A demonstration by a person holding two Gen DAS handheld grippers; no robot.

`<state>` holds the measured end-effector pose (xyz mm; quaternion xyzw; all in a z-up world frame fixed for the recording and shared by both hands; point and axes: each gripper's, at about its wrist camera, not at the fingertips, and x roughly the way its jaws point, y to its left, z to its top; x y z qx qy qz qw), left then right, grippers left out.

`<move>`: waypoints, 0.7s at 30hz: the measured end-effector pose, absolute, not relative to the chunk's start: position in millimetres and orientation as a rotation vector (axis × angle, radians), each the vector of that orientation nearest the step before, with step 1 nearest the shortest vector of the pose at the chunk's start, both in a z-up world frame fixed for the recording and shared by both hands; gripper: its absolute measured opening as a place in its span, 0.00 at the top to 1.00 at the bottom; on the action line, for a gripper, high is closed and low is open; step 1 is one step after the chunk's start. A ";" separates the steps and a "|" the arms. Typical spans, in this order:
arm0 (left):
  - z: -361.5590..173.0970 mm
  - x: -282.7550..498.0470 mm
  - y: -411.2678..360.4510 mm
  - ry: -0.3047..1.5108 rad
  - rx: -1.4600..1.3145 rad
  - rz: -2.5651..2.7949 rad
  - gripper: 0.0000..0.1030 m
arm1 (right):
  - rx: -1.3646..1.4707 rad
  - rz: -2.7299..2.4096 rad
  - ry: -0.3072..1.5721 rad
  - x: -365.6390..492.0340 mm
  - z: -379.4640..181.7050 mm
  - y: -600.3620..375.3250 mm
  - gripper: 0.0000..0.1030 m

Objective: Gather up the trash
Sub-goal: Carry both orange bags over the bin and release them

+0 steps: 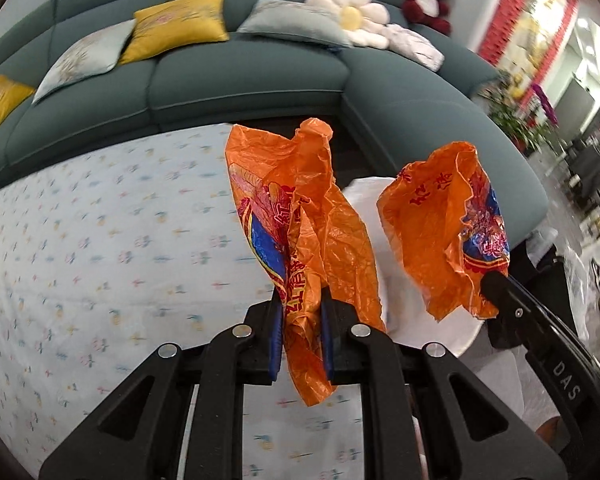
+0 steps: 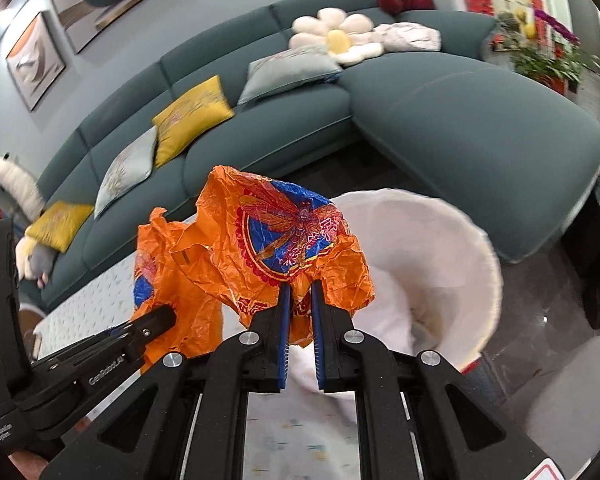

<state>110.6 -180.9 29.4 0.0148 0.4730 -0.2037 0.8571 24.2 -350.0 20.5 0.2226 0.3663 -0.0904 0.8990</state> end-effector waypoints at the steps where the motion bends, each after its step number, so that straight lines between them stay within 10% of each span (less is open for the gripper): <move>1: 30.3 109.5 -189.9 0.991 0.044 -0.439 0.86 | 0.465 -0.199 0.754 20.8 19.9 -357.0 0.91; 15: 15.7 106.8 -267.5 1.006 0.128 -0.567 0.84 | 0.486 -0.294 0.739 2.9 11.4 -416.0 0.91; 21: 11.5 105.4 -272.4 0.992 0.129 -0.541 0.66 | 0.487 -0.300 0.743 2.6 5.7 -420.9 0.91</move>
